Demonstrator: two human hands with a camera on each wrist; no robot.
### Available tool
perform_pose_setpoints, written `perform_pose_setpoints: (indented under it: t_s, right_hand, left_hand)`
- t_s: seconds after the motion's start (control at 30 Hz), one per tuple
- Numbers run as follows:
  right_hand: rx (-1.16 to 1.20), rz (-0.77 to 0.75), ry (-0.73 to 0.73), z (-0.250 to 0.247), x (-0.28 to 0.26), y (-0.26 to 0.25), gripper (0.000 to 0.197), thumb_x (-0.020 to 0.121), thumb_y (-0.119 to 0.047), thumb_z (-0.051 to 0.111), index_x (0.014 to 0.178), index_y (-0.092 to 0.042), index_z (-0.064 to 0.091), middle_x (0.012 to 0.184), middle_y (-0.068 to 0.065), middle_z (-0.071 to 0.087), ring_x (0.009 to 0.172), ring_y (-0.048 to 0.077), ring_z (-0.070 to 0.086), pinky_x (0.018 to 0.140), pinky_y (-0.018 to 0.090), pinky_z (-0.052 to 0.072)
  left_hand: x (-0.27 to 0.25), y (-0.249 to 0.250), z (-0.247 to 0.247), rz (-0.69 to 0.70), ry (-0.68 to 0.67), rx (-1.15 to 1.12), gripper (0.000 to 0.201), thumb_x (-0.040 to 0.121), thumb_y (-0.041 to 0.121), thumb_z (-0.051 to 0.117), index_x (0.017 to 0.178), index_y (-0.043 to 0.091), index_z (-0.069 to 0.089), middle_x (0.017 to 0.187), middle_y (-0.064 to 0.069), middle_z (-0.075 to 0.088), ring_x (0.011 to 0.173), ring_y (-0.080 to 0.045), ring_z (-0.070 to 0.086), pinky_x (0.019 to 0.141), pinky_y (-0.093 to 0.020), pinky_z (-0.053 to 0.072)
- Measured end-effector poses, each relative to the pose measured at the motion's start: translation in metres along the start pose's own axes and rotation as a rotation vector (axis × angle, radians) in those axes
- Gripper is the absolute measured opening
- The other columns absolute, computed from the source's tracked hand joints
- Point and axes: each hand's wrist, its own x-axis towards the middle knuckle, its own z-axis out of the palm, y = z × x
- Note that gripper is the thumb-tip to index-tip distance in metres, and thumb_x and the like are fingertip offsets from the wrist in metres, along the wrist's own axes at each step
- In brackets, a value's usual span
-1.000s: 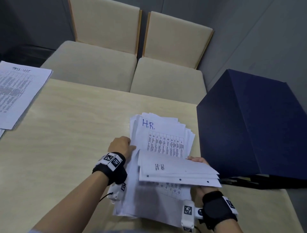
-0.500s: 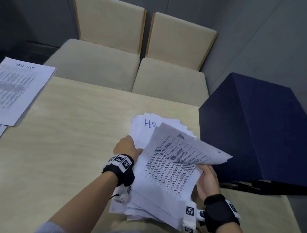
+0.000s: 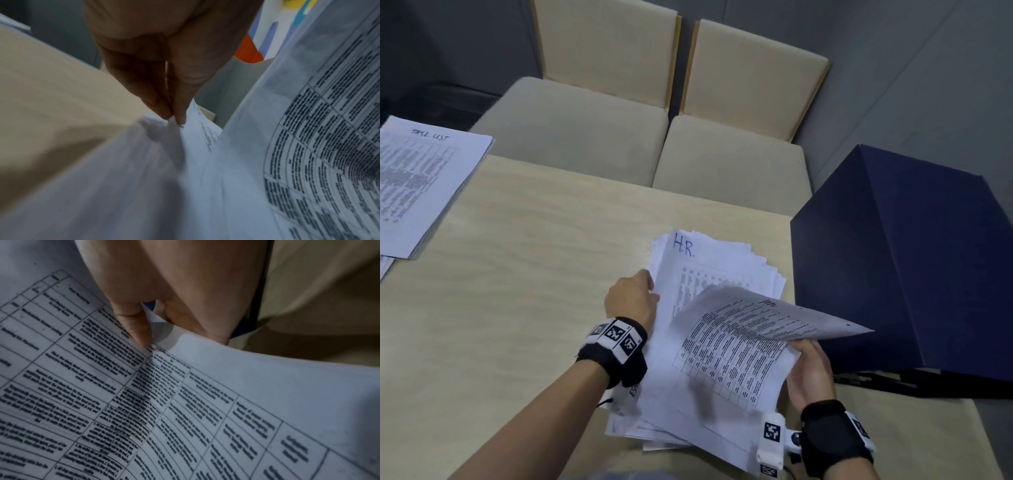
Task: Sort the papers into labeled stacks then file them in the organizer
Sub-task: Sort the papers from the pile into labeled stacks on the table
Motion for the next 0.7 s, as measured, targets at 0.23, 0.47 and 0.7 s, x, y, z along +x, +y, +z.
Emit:
perform_pose_setpoints:
  t_s: [0.23,0.47,0.7]
  right_hand:
    - [-0.016,0.001,-0.035,0.010,-0.004,-0.002,0.025,0.083,0.005,0.044,0.097,-0.007,0.060,0.102,0.012,0.064,0.106,0.026,0.054,0.093,0.036,0.042]
    - [-0.135,0.220,0.165,0.025,0.002,0.001,0.025,0.100,-0.004,0.035,0.088,-0.016,0.053,0.088,0.010,0.058,0.094,0.026,0.052,0.076,0.026,0.047]
    - [-0.157,-0.029,0.006,0.019,-0.006,-0.004,0.032,0.091,0.015,0.039,0.082,-0.013,0.052,0.068,-0.006,0.069,0.075,0.013,0.059,0.073,0.022,0.047]
  left_hand:
    - [-0.002,-0.013,-0.030,0.205,0.063,-0.320,0.005,0.087,0.018,0.067,0.083,0.019,0.066,0.072,0.003,0.065,0.067,-0.016,0.060,0.060,-0.025,0.039]
    - [-0.015,-0.009,-0.037,0.169,-0.513,-0.989,0.019,0.072,-0.012,0.055,0.073,0.006,0.061,0.085,-0.015,0.069,0.074,-0.022,0.061,0.068,-0.026,0.046]
    - [0.004,-0.012,-0.003,-0.042,-0.195,-0.163,0.027,0.080,0.027,0.070,0.095,0.010,0.055,0.092,-0.005,0.061,0.082,-0.024,0.054,0.069,-0.029,0.040]
